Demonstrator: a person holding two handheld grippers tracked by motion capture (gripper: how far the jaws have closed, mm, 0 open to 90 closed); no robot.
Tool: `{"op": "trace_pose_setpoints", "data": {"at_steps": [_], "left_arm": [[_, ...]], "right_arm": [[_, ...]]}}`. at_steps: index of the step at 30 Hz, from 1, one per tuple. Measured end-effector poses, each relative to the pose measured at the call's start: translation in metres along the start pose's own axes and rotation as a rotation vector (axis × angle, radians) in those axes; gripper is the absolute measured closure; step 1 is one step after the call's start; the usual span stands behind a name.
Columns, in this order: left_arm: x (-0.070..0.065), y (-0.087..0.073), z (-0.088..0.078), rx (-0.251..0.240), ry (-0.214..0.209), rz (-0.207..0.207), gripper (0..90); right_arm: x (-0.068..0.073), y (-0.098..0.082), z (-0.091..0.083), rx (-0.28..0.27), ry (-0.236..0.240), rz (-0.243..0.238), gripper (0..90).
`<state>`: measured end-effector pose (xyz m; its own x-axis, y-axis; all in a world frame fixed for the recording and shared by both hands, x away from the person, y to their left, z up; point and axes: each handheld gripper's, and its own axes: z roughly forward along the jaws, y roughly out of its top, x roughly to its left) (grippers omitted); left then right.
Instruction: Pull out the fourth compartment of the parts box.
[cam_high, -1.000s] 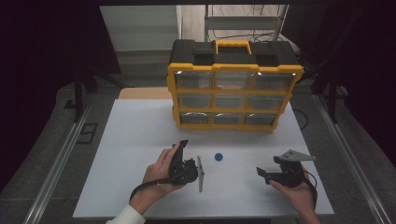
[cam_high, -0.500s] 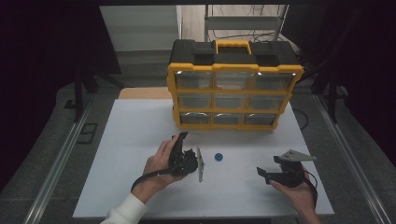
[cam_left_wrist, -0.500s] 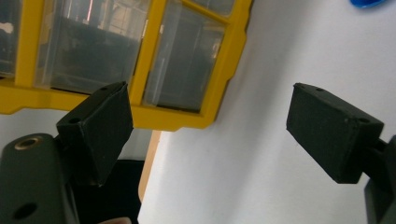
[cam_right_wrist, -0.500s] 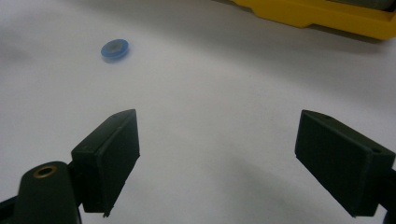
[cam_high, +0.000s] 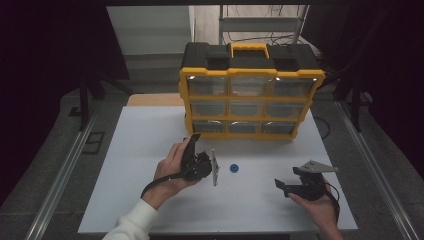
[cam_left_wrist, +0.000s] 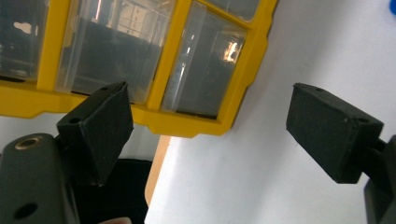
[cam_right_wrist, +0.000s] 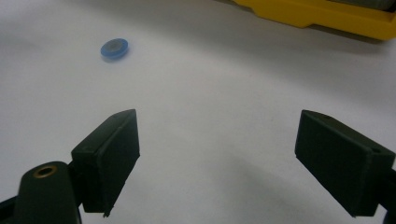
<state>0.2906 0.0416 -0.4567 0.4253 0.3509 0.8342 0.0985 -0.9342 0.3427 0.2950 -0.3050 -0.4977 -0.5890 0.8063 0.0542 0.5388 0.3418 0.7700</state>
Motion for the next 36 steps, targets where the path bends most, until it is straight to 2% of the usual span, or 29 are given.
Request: {"op": "trace_pose_setpoints", "data": {"at_steps": [20, 30, 36], "left_arm": [[0.014, 0.008, 0.02, -0.009, 0.04, 0.013, 15.0], [0.019, 0.011, 0.026, -0.028, 0.063, 0.026, 15.0], [0.023, 0.013, 0.029, -0.023, 0.069, 0.026, 15.0]], "right_arm": [[0.0, 0.0, 0.0, -0.002, -0.004, 0.0, 14.5], [0.0, 0.0, 0.0, 0.0, -0.003, -0.001, 14.6], [0.0, 0.0, 0.0, 0.002, -0.002, -0.004, 14.7]]}}
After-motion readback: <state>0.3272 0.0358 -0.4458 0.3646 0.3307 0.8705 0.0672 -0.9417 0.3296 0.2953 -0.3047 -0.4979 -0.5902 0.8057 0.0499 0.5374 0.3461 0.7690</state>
